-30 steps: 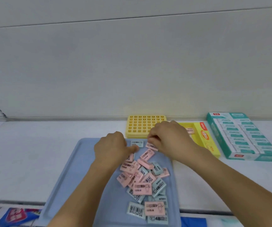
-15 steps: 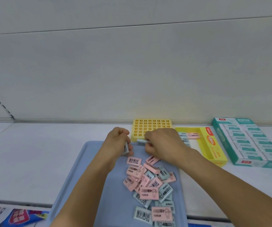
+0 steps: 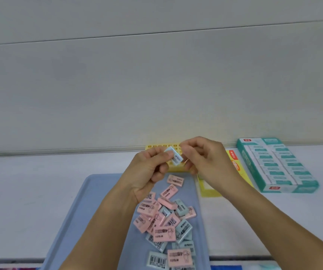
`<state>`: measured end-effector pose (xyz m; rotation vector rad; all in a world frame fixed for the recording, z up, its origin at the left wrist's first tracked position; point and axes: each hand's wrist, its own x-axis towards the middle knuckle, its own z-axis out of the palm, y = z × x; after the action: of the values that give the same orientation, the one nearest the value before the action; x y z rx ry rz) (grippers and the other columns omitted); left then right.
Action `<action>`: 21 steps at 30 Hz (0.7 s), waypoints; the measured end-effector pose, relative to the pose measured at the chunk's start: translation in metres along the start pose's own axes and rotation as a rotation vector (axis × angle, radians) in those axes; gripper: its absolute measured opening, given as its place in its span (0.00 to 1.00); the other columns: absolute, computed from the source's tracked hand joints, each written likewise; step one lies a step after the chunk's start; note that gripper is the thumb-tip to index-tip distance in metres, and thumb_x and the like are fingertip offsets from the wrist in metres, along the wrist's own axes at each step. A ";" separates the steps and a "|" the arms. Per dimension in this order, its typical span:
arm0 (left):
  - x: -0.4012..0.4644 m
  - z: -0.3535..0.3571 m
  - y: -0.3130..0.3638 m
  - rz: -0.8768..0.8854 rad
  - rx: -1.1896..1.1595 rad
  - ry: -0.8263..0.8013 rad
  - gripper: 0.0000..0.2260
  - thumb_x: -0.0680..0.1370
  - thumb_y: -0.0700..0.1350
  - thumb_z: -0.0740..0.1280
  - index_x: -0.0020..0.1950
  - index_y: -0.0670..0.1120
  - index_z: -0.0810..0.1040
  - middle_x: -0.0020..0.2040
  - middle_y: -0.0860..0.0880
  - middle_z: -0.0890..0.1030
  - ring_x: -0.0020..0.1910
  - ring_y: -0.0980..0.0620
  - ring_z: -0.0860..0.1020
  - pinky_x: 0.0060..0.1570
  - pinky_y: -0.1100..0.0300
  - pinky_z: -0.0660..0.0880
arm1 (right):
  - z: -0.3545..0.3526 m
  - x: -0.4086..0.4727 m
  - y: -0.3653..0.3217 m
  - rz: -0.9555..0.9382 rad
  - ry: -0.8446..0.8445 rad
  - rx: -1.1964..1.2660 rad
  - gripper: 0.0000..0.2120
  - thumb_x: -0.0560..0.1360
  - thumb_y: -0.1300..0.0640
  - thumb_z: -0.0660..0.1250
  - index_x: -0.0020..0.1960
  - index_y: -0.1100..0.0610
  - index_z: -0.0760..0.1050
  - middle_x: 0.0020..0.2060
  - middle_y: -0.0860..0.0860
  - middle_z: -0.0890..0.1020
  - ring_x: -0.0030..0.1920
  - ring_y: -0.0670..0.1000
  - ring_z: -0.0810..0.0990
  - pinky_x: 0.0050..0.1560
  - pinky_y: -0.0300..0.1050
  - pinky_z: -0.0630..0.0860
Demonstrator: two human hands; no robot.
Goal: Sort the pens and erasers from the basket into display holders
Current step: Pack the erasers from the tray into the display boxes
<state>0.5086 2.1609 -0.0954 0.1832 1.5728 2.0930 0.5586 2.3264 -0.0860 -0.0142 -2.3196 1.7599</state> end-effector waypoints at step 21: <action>0.017 0.043 -0.040 0.053 0.954 0.044 0.25 0.66 0.54 0.79 0.60 0.57 0.76 0.42 0.58 0.82 0.45 0.64 0.78 0.41 0.68 0.67 | -0.049 0.000 0.035 0.212 -0.174 -0.945 0.02 0.74 0.52 0.64 0.44 0.46 0.72 0.40 0.43 0.80 0.44 0.47 0.78 0.42 0.43 0.72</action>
<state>0.5235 2.2135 -0.1217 0.5002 2.4854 1.2163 0.5633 2.3829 -0.1067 -0.2776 -3.1326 0.5827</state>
